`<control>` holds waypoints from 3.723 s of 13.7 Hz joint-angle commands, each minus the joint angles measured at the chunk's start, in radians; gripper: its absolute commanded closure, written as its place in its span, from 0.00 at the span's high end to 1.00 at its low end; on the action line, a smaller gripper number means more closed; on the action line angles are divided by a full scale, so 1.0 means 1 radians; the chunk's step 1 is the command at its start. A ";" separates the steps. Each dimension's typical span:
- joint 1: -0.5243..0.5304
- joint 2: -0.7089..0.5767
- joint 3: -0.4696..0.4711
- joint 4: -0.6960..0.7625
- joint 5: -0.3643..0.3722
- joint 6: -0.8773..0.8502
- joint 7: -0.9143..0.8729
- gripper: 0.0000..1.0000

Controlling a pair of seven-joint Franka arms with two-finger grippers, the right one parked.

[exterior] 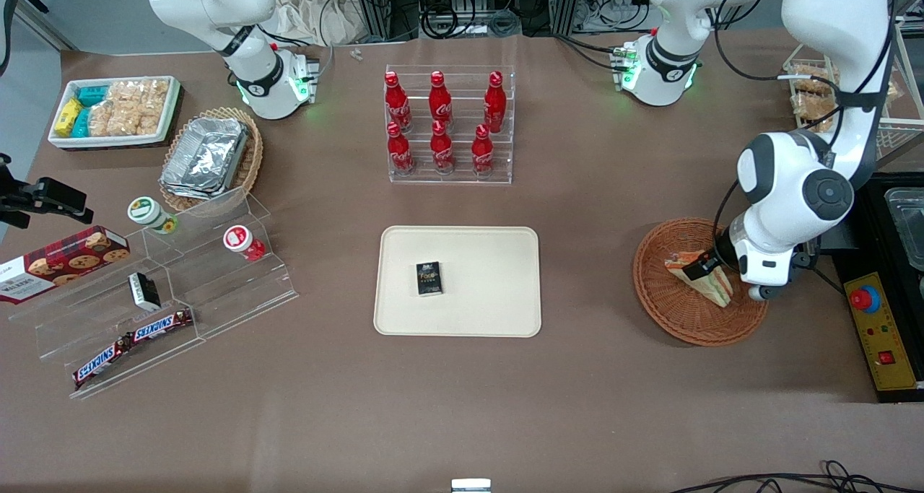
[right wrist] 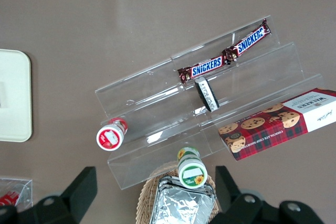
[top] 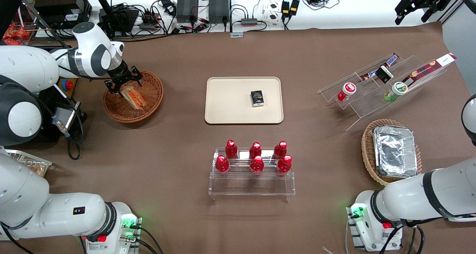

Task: Place sandwich from basket to tray
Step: 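Close the left gripper on the wrapped sandwich and lift it, then carry the sandwich with the left gripper over the cream tray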

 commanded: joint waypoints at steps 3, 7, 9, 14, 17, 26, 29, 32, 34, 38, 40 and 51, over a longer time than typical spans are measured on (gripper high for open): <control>0.007 0.029 -0.005 -0.012 0.020 0.046 -0.054 1.00; 0.007 0.056 -0.004 -0.010 0.020 0.067 -0.084 1.00; 0.006 0.067 0.024 -0.010 0.023 0.078 -0.094 0.98; 0.006 0.082 0.026 -0.006 0.032 0.080 -0.095 0.67; 0.006 0.098 0.027 -0.006 0.032 0.107 -0.097 0.40; -0.009 -0.109 -0.022 0.100 0.043 -0.202 -0.063 0.23; -0.009 -0.102 -0.100 0.253 0.043 -0.376 -0.055 0.23; -0.009 -0.094 -0.224 0.300 0.043 -0.404 -0.023 0.23; -0.014 -0.060 -0.304 0.304 0.048 -0.387 -0.009 0.23; -0.115 0.052 -0.362 0.372 0.095 -0.379 -0.006 0.19; -0.170 0.127 -0.362 0.434 0.117 -0.371 -0.008 0.13; -0.307 0.405 -0.355 0.516 0.284 -0.126 -0.026 0.05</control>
